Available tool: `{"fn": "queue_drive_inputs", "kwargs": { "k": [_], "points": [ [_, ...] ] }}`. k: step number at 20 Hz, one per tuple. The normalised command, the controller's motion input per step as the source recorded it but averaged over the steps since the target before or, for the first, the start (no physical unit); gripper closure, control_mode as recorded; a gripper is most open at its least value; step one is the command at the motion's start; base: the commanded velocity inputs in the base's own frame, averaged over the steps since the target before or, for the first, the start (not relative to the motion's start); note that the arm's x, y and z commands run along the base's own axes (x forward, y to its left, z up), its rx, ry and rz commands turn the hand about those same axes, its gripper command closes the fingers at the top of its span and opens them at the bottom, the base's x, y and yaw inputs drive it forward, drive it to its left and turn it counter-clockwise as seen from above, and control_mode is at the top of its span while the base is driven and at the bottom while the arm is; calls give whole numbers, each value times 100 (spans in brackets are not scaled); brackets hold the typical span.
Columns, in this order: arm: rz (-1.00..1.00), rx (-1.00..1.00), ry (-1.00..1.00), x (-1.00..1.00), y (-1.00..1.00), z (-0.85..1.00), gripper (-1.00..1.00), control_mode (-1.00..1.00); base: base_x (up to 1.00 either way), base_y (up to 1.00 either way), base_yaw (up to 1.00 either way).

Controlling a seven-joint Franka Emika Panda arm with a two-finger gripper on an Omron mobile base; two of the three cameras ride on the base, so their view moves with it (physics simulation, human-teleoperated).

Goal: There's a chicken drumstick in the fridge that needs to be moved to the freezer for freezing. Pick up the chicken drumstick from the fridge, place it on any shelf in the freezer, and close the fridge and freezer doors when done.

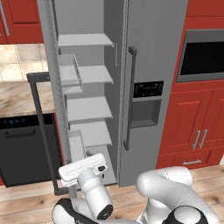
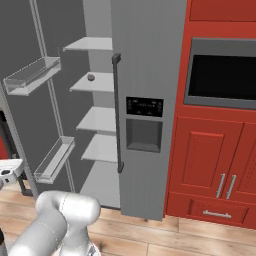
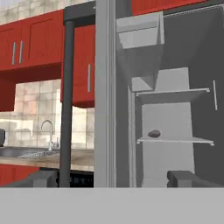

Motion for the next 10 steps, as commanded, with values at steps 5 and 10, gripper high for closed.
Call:
{"fn": "queue_drive_inputs", "kwargs": {
  "k": [5, 10],
  "points": [
    [-8, -5, -20, -13, 100, 1, -100, -100, 0, 0, 0],
    [-20, -5, -8, 3, 100, -3, -100, -100, 0, 0, 0]
  ]
}}
